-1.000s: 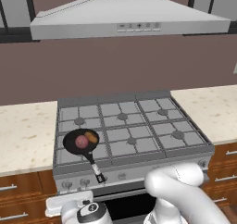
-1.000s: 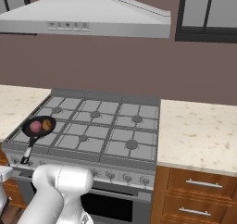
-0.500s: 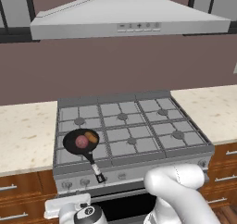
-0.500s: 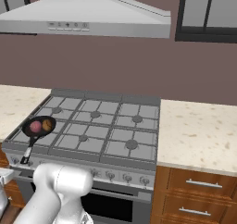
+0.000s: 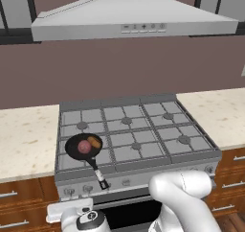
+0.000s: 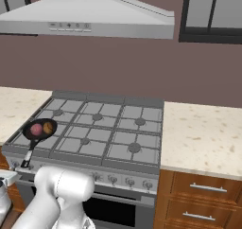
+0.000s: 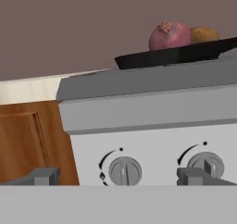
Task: Put the onion and potato in the pan. Then turn on the front left burner and set the heat to medium.
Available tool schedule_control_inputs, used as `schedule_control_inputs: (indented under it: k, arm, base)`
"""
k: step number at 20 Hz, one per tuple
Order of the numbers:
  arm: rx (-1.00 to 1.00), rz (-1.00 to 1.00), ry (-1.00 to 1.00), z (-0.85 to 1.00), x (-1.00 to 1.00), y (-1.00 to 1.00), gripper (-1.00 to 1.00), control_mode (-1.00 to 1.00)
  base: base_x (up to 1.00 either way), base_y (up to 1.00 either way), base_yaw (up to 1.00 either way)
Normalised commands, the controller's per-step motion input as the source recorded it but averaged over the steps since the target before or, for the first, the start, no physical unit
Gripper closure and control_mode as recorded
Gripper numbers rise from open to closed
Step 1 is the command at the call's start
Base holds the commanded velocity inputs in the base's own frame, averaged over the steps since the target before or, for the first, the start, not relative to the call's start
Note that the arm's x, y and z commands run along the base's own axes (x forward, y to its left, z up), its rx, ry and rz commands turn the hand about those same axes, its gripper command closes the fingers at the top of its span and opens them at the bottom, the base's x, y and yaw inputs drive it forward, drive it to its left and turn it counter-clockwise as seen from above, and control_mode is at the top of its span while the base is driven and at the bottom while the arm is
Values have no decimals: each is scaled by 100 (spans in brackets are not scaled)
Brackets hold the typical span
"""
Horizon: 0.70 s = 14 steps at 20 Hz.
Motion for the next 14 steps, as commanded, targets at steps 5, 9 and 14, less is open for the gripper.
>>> schedule_control_inputs:
  k: [5,9,14]
  arm:
    - [0,0,0,-15,23,0,-100,-100]
    - [0,0,0,-15,12,4,-100,-100]
    - [0,0,0,-31,21,0,-100,-100]
  base:
    - [0,0,0]
    - [0,0,0]
    - [0,0,0]
